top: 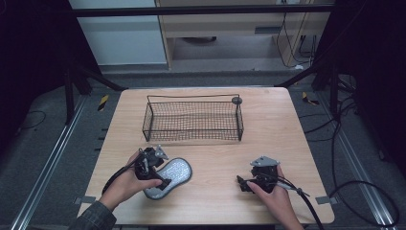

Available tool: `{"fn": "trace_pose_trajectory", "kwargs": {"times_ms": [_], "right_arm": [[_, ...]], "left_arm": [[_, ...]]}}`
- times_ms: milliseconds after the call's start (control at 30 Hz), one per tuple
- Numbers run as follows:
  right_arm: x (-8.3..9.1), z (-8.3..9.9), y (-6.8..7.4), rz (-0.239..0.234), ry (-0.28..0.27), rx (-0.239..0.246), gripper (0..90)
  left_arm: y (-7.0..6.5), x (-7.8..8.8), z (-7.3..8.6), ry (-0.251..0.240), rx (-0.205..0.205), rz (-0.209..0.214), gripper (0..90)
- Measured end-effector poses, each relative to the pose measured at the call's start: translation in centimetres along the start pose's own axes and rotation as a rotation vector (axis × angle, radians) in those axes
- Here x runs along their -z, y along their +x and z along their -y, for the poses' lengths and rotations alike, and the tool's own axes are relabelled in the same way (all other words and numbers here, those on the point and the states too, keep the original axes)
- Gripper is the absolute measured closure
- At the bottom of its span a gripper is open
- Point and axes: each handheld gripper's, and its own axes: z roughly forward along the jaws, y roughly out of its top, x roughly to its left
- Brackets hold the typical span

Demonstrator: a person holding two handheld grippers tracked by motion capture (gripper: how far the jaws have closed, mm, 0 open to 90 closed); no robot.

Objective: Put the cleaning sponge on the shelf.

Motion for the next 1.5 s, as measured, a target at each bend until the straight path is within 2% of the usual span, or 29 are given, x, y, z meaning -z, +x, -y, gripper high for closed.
{"fn": "trace_pose_trajectory", "kwargs": {"times_ms": [233, 400, 667, 833, 1200, 1500], "right_arm": [[0.0, 0.0, 0.0, 0.000, 0.000, 0.004, 0.4], [0.0, 0.0, 0.0, 0.000, 0.001, 0.005, 0.4], [0.1, 0.0, 0.0, -0.002, 0.003, 0.005, 0.4], [0.1, 0.0, 0.0, -0.003, 0.003, 0.006, 0.4], [0.1, 0.0, 0.0, -0.005, 0.006, 0.007, 0.4], [0.1, 0.0, 0.0, -0.006, 0.007, 0.006, 0.4]], "left_arm": [[0.1, -0.8, -1.0, 0.095, -0.036, 0.005, 4.1], [0.3, -1.5, -1.4, 0.117, -0.030, 0.023, 4.1], [0.4, -2.2, -1.4, 0.116, -0.026, 0.040, 4.1], [0.5, -2.5, -1.4, 0.115, -0.019, 0.036, 3.9], [-0.1, -3.1, -1.5, 0.126, -0.040, 0.049, 3.9], [0.1, -3.5, -1.4, 0.124, -0.031, 0.050, 4.0]]}}
